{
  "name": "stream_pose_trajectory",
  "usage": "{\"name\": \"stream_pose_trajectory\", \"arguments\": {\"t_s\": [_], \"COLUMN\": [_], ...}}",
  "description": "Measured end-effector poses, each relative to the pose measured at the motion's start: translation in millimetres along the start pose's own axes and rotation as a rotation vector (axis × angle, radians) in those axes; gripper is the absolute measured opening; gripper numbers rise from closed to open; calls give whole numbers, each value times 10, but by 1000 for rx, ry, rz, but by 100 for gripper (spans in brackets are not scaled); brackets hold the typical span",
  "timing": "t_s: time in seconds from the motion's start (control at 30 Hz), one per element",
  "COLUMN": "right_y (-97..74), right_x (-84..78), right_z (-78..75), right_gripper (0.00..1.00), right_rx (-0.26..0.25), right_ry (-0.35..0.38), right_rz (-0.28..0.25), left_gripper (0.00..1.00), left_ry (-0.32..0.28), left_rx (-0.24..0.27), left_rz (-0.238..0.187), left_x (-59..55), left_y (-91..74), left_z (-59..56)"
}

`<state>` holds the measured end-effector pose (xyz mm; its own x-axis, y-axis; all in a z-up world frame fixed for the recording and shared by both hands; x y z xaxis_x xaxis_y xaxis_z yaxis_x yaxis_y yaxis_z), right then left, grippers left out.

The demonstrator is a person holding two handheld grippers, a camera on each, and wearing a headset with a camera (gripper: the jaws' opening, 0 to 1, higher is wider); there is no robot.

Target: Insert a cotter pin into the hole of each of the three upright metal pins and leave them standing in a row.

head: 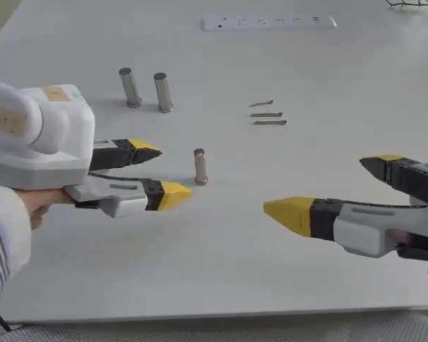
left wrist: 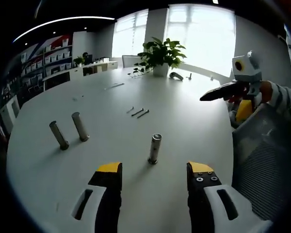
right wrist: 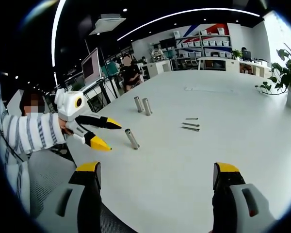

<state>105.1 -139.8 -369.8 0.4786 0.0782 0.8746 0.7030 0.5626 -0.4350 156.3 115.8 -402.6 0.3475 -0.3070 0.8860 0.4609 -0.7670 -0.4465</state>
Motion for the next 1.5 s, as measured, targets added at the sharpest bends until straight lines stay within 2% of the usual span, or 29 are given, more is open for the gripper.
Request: {"name": "stream_pose_trajectory", "arguments": {"t_s": [0.17, 0.23, 0.27, 0.4, 0.53, 0.57, 0.63, 0.7, 0.83, 1.0, 1.07, 1.13, 1.2, 1.27, 1.4, 1.47, 1.5], "right_y": [-8, -11, -13, -17, -17, -21, -29, -14, 60, 157, 209, 263, 347, 449, 620, 702, 734], "right_x": [-5, 1, 4, 27, 47, 58, 91, 129, 226, 437, 540, 626, 708, 775, 867, 920, 938], "right_z": [-2, -1, -1, -7, -38, -52, -105, -176, -305, -423, -468, -521, -539, -558, -648, -679, -686], "right_gripper": [95, 94, 94, 94, 94, 94, 94, 93, 92, 91, 90, 89, 89, 87, 83, 82, 81], "right_rx": [1, 0, 0, 1, 6, 4, -6, -16, 3, 30, 41, 46, 66, 103, 122, 127, 131], "right_ry": [-4, -11, -12, -18, -36, -41, -49, -60, -127, -123, -157, -221, -257, -308, -433, -490, -508], "right_rz": [11, 14, 15, 15, 37, 38, 39, 40, 68, 54, 53, 76, 80, 84, 150, 165, 168], "left_gripper": [84, 88, 90, 98, 99, 99, 99, 99, 99, 99, 99, 99, 99, 99, 98, 98, 98], "left_ry": [14, -7, -27, -43, -85, -126, -191, -194, -200, -201, -191, -197, -215, -202, -189, -180, -177], "left_rx": [26, 28, 39, 89, 124, 154, 181, 190, 197, 214, 217, 222, 235, 248, 252, 261, 260], "left_rz": [4, 13, 7, -33, -80, -102, -121, -130, -122, -129, -129, -131, -133, -131, -115, -128, -157], "left_x": [-43, -61, -64, -23, 24, 34, 13, -10, -34, -29, -30, -31, -38, -39, -27, 1, 32], "left_y": [-127, -161, -182, -251, -304, -330, -367, -403, -459, -535, -554, -569, -583, -599, -631, -658, -665], "left_z": [-78, -129, -153, -190, -210, -214, -230, -254, -311, -351, -367, -379, -386, -394, -414, -419, -424]}}
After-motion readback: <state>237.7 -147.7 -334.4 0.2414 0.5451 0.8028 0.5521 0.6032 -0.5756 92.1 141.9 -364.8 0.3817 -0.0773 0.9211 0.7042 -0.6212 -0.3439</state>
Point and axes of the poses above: the centre of the closed fingertips' face, and the gripper's own axes: y roughly forward along the fingers, z roughly to its left, x roughly out of its top, the point moved 8 cm from there along -y, roughly backward along the fingers, and after that the axes turned 7 degrees about -z, right-handed, at the moved point
